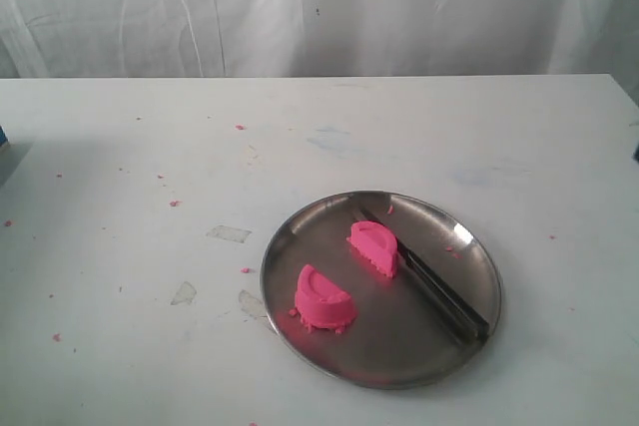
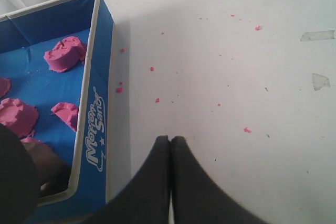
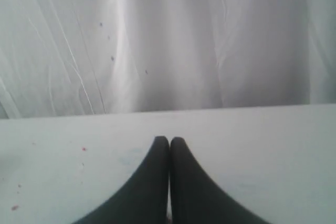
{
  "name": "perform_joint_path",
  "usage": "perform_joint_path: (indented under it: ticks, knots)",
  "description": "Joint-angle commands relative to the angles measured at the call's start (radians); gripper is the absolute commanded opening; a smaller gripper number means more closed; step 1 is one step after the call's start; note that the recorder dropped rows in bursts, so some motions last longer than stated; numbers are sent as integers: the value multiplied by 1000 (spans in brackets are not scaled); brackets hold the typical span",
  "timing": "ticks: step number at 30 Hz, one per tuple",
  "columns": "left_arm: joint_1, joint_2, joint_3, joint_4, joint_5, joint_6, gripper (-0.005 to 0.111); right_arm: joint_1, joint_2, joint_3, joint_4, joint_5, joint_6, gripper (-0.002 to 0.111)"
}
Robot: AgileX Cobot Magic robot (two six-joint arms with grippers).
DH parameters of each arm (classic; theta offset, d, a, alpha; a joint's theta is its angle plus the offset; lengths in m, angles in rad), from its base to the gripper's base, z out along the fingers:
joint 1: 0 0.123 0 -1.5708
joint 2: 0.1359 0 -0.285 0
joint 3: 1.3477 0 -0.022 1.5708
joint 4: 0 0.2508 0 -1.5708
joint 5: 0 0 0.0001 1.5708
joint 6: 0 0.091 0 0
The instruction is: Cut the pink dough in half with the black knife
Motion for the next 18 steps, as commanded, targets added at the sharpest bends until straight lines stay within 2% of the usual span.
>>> perform_joint_path:
  ticks: [1, 9, 14, 18]
  knots:
    - [2, -6, 6, -6, -5, -3, 0, -6, -120, 5, 1, 5, 5, 0]
    - [2, -6, 6, -6, -5, -3, 0, -14, -261, 5, 1, 10, 1, 0]
    - [2, -6, 6, -6, -5, -3, 0, -147, -400, 5, -2, 190, -52, 0]
    - [2, -6, 6, -6, -5, -3, 0, -170, -492, 5, -19, 343, -112, 0]
